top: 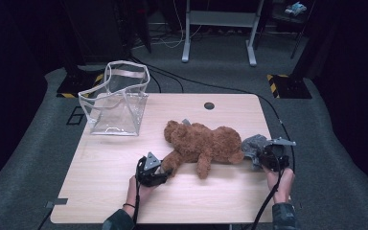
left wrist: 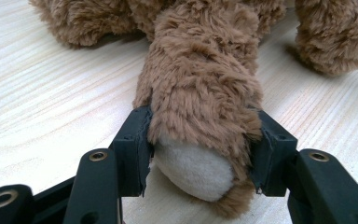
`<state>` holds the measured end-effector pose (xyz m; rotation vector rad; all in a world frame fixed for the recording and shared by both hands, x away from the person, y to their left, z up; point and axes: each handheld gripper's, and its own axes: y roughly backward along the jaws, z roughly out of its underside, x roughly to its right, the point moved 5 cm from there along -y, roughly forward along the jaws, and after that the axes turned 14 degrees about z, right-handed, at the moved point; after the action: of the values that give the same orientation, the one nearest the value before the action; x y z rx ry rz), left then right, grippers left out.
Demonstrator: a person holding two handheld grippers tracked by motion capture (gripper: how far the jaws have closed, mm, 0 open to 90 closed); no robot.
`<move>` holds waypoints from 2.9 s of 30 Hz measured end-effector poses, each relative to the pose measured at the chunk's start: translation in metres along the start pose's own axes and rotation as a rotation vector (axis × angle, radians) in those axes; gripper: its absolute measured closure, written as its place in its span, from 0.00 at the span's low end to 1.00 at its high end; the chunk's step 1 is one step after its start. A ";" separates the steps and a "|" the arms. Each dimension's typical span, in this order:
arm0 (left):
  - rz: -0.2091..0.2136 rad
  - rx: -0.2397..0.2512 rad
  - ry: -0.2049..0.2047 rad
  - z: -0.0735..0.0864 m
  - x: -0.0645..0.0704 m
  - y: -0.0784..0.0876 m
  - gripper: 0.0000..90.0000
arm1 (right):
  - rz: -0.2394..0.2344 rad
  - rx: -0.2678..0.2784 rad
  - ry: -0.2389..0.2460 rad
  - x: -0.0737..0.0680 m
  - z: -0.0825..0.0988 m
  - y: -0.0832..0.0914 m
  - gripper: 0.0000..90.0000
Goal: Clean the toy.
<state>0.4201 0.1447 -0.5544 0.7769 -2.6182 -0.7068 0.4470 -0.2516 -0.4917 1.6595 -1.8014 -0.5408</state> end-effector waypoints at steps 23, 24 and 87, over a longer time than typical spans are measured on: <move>0.004 -0.005 0.012 0.001 -0.002 0.001 0.43 | -0.227 0.196 0.221 -0.136 -0.077 0.061 0.85; 0.012 -0.008 0.014 0.001 -0.002 0.002 0.41 | -0.214 0.173 0.242 -0.144 -0.072 0.051 0.85; 0.019 0.013 -0.040 0.004 0.001 0.008 0.78 | -0.216 0.233 0.497 -0.262 -0.062 0.038 0.90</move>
<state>0.4141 0.1511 -0.5529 0.7483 -2.6643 -0.7083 0.4653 0.0182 -0.4650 1.9491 -1.3679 0.0086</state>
